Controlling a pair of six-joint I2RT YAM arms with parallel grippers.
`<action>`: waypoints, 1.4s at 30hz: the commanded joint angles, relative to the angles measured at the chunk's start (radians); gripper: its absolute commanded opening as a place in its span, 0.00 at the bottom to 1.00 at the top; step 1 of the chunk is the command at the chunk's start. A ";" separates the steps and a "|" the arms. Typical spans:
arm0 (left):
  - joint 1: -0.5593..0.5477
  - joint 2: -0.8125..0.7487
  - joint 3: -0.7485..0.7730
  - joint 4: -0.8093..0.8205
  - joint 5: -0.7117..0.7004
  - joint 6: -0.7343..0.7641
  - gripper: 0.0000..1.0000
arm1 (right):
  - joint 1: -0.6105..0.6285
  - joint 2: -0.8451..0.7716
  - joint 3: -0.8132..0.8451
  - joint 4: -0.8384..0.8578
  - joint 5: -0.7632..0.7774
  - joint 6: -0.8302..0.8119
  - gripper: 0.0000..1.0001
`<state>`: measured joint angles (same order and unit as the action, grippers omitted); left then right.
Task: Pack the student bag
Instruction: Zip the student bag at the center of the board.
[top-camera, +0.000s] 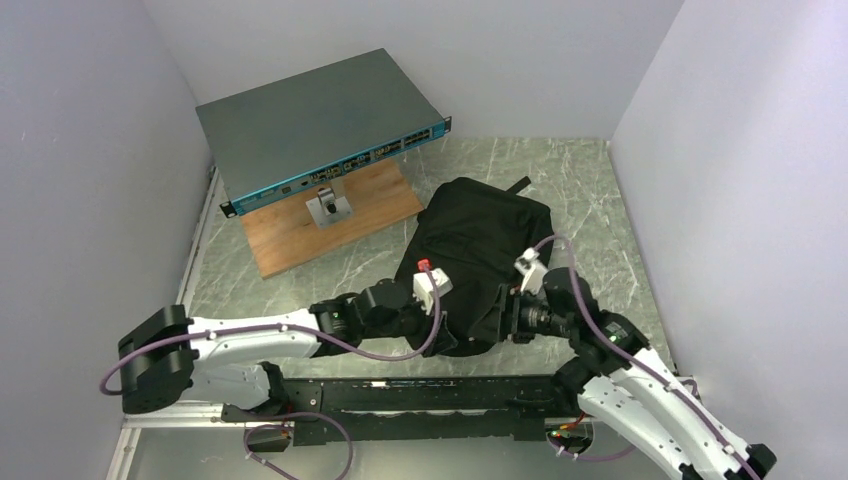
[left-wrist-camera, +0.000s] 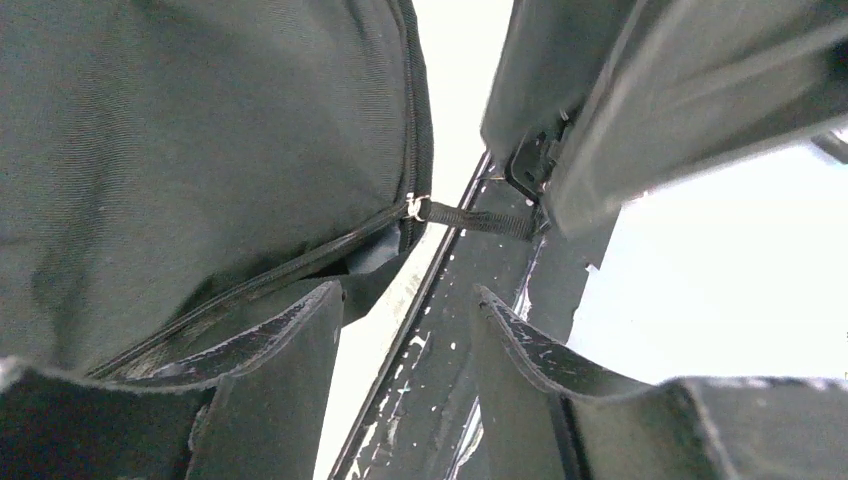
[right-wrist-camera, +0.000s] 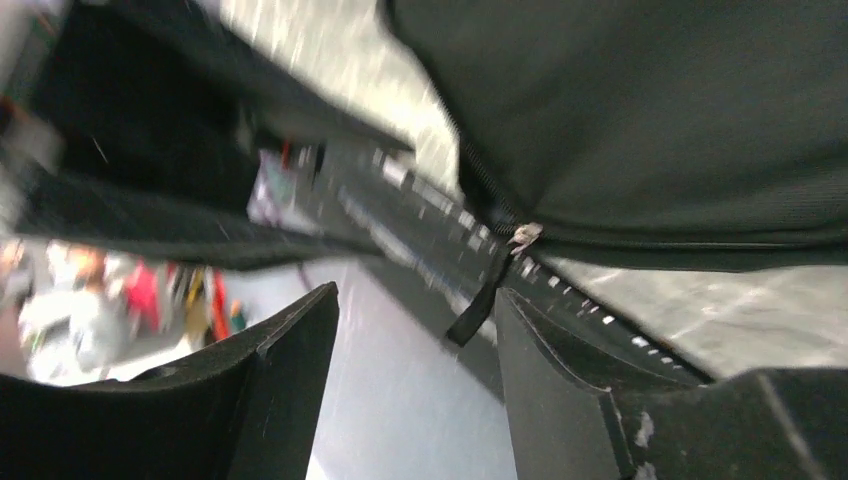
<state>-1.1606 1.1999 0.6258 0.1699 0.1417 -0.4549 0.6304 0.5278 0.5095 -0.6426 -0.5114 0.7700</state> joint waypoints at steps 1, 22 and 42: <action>-0.055 0.059 0.102 -0.049 -0.076 0.008 0.54 | 0.000 -0.019 0.162 -0.231 0.518 0.119 0.62; -0.295 0.400 0.531 -0.410 -0.474 0.153 0.70 | 0.000 -0.041 0.058 -0.262 0.662 0.352 0.62; -0.298 0.378 0.493 -0.372 -0.464 0.223 0.00 | 0.000 -0.005 -0.154 0.077 0.521 0.406 0.59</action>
<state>-1.4509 1.6123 1.1225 -0.2535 -0.3389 -0.2661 0.6292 0.5655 0.4156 -0.7593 0.0639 1.1397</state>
